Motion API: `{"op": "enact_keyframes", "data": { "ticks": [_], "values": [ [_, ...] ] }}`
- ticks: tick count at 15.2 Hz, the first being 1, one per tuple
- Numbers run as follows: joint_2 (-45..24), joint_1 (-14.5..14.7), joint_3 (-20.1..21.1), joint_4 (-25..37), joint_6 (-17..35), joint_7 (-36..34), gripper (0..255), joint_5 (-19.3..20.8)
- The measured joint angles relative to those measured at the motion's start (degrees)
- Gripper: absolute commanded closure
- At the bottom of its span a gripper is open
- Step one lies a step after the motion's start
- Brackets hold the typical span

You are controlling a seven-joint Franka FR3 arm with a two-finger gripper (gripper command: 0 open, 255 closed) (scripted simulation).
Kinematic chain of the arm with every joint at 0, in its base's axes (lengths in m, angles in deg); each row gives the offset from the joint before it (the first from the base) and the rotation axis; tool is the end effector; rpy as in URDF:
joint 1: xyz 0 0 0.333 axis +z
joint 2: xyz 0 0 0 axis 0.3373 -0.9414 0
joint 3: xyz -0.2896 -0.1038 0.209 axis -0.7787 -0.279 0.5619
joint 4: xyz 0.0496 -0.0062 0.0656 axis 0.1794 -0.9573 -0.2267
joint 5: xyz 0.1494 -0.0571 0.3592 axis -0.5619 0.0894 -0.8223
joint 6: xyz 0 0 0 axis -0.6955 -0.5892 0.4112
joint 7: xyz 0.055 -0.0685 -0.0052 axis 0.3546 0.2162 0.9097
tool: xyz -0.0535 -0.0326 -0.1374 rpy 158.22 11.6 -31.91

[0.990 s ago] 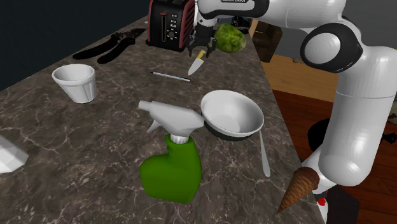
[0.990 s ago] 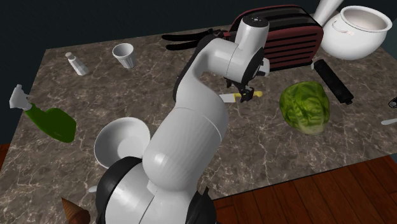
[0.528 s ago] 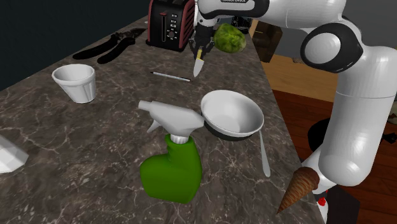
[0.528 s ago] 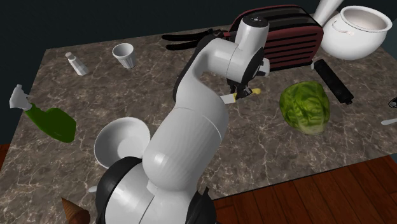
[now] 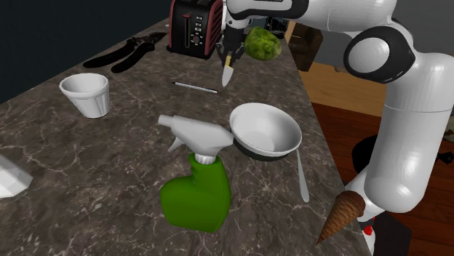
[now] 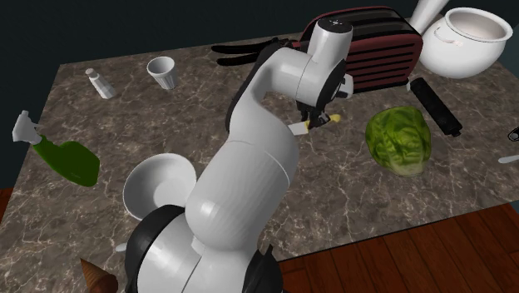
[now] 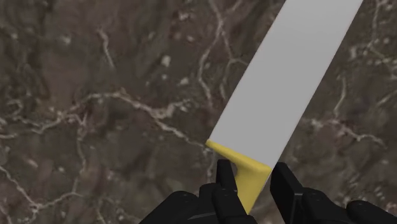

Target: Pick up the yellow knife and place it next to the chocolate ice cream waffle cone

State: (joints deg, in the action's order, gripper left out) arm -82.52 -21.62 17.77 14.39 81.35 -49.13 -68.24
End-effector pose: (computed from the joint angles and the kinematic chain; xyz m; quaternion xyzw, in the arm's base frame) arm 0.7313 -0.0088 0.5013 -0.9692 0.2439 -0.0331 0.0024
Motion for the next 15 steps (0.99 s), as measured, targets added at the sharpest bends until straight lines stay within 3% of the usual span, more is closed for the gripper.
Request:
{"op": "enact_keyframes", "data": {
  "ticks": [15],
  "values": [
    [-3.89,0.29,0.00,17.89,-13.98,0.15,255,0.08]
  ]
}}
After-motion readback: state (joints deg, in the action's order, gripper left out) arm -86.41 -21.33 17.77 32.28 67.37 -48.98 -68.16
